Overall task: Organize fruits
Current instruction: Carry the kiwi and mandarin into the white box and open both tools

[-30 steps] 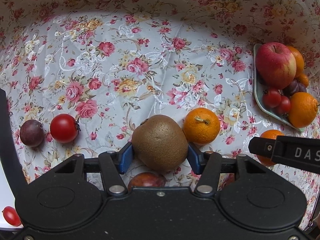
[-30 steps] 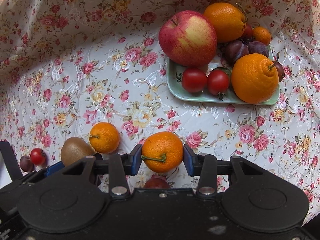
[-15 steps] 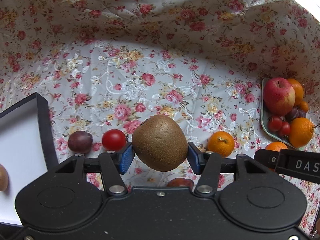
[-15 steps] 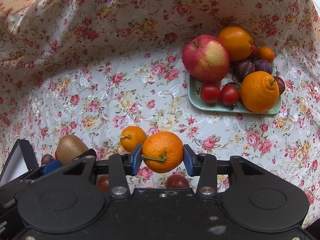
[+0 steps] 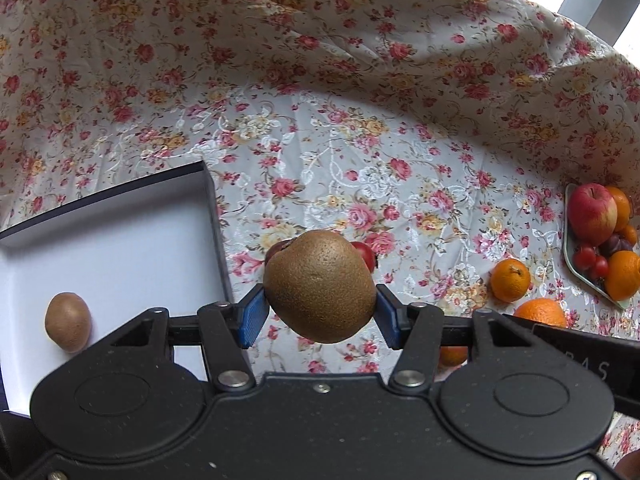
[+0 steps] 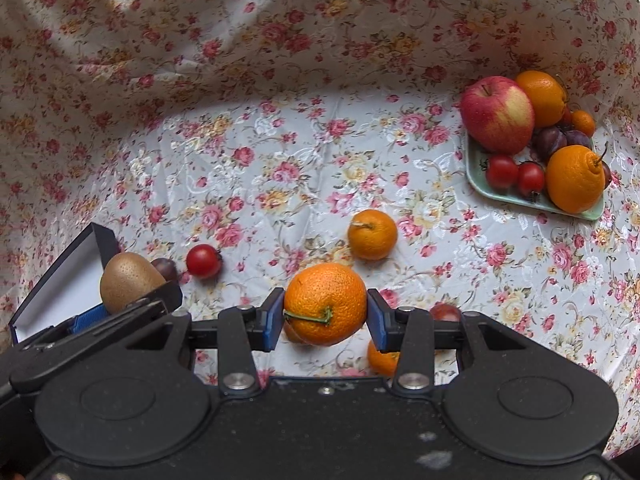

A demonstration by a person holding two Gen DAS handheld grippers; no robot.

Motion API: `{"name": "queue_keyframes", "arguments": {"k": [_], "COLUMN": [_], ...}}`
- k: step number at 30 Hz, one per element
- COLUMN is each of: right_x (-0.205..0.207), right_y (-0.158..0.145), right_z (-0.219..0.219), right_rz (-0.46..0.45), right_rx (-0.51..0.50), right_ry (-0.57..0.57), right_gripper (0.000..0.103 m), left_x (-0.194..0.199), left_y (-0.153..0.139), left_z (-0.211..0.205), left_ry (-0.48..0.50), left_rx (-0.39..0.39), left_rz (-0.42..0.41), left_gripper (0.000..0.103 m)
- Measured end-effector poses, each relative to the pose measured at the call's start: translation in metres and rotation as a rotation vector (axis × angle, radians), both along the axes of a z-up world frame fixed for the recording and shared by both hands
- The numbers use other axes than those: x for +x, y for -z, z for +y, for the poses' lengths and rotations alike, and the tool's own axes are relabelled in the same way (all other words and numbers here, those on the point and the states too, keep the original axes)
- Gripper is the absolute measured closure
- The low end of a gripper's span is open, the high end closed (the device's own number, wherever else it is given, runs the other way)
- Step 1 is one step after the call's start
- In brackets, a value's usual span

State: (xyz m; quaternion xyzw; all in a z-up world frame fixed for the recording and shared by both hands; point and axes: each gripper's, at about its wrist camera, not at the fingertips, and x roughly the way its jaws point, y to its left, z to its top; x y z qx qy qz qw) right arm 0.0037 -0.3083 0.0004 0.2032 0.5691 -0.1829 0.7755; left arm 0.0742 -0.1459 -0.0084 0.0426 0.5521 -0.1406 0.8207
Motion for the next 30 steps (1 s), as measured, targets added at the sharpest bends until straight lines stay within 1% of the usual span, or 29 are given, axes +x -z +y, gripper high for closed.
{"name": "queue_keyframes", "arguments": {"k": [7, 13, 17, 19, 25, 30], "right_x": [0.011, 0.030, 0.048, 0.057, 0.084, 0.100], "right_y": [-0.005, -0.006, -0.003, 0.000, 0.013, 0.032], "right_z": [0.059, 0.111, 0.144, 0.160, 0.202, 0.229], "right_rz": [-0.016, -0.034, -0.041, -0.039, -0.026, 0.005], "right_rx": [0.016, 0.035, 0.050, 0.065, 0.080, 0.083], "right_ry": [-0.089, -0.184, -0.247, -0.276, -0.345, -0.385], "right_gripper": [0.059, 0.059, 0.059, 0.059, 0.059, 0.059], "left_x": [0.009, 0.030, 0.042, 0.046, 0.057, 0.062], "left_y": [-0.007, -0.008, -0.002, 0.001, 0.014, 0.022], "left_z": [0.050, 0.105, 0.142, 0.157, 0.196, 0.219], "left_ry": [-0.103, -0.230, -0.306, -0.332, -0.392, -0.415], "left_rx": [0.007, 0.016, 0.056, 0.078, 0.110, 0.099], "left_rz": [-0.024, -0.032, -0.034, -0.031, 0.001, 0.038], "left_gripper": [0.043, 0.043, 0.043, 0.043, 0.043, 0.043]}}
